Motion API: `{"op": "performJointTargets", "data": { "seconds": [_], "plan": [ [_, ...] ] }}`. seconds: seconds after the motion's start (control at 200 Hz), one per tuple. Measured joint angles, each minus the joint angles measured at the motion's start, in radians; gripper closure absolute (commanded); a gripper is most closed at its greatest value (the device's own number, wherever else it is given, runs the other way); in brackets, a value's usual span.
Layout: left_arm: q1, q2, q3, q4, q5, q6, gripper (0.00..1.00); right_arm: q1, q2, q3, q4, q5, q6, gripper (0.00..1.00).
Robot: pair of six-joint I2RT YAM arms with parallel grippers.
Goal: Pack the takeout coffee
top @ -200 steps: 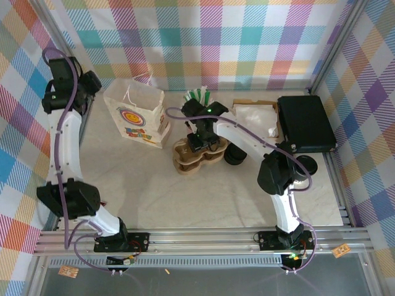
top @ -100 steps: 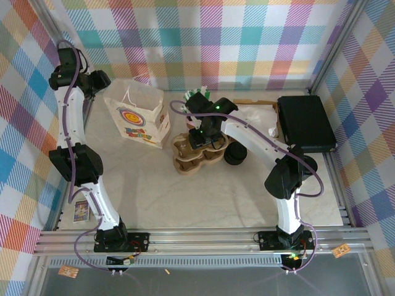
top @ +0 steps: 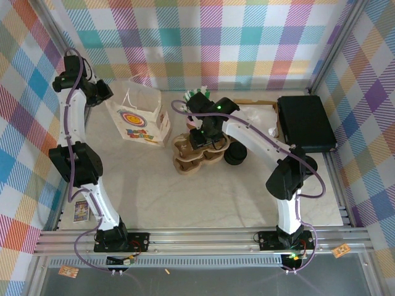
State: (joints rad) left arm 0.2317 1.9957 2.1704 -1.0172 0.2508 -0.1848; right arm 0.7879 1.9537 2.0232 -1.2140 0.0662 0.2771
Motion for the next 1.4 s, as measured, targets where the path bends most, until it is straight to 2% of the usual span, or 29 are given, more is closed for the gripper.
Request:
{"op": "performJointTargets", "data": {
  "seconds": [0.18, 0.475, 0.605, 0.72, 0.82, 0.97, 1.1, 1.4],
  "plan": [
    [0.000, -0.118, -0.140, 0.002, 0.011, -0.036, 0.87, 0.000, -0.023, 0.000, -0.005, 0.000, 0.003, 0.58],
    [0.000, -0.446, -0.491, 0.018, 0.010, -0.135, 0.86, 0.000, -0.025, 0.000, -0.019, 0.000, 0.002, 0.58],
    [0.000, -0.556, -0.563, -0.018, 0.008, -0.160, 0.76, 0.000, -0.025, 0.000, -0.034, 0.000, -0.001, 0.58],
    [0.001, -0.597, -0.526, -0.050, -0.021, -0.162, 0.64, 0.000, -0.025, 0.003, -0.048, -0.001, -0.002, 0.58],
    [0.001, -0.563, -0.393, -0.066, -0.048, -0.156, 0.60, 0.001, -0.025, 0.008, -0.056, -0.005, -0.003, 0.58],
    [0.001, -0.431, -0.166, -0.051, -0.048, -0.085, 0.55, 0.002, -0.026, 0.009, -0.060, -0.015, -0.009, 0.58],
    [0.001, -0.293, -0.048, -0.045, -0.005, 0.003, 0.52, 0.002, -0.026, 0.010, -0.059, -0.023, -0.013, 0.58],
    [0.001, 0.021, 0.231, -0.080, 0.106, 0.178, 0.53, 0.002, -0.026, 0.010, -0.037, -0.060, -0.024, 0.58]
  ]
}}
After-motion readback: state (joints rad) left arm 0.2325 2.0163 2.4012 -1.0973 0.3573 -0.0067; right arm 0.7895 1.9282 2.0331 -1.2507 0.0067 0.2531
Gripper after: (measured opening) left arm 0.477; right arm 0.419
